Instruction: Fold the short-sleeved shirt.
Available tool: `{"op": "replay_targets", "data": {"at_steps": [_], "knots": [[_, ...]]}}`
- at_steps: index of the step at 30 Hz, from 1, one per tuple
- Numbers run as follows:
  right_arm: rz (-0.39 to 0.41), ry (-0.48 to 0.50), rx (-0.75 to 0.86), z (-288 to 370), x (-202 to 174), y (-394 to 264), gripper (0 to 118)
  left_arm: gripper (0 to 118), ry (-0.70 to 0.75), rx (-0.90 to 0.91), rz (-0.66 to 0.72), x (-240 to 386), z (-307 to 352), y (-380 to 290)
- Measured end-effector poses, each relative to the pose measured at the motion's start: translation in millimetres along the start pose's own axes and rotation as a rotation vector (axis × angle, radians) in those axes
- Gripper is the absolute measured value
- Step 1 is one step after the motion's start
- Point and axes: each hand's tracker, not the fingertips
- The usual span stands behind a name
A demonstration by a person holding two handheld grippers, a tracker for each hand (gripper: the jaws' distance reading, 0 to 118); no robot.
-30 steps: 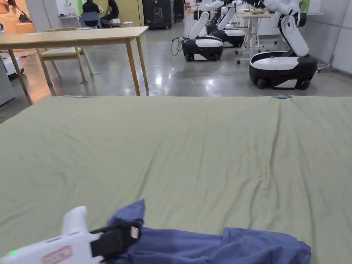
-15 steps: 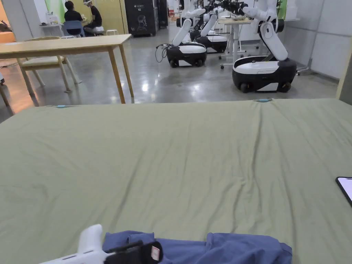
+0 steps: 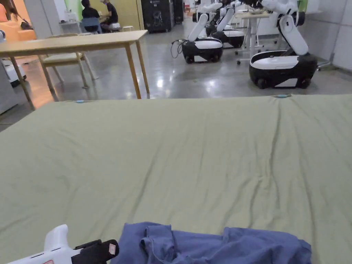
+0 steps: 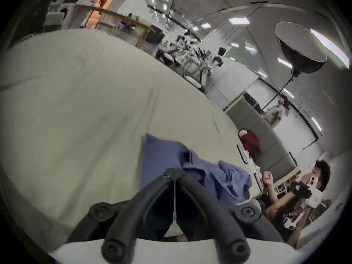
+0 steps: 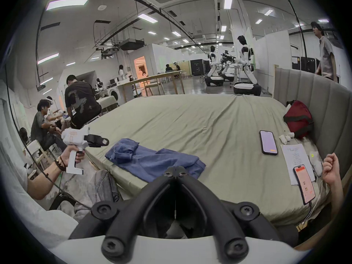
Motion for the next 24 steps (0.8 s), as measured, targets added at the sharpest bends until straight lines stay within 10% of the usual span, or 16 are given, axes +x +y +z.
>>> {"op": "replay_targets", "data": {"at_steps": [16,24], "knots": [[-0.022,-0.100,0.009,38.3,7.3,-17.7,0,0,-0.153,-0.273,-0.115,74.5,-138.2,-36.0],[0.001,-0.106,0.028,31.2,2.7,-15.1,0,0,-0.112,-0.180,-0.246,84.7,-91.5,-24.9]]}}
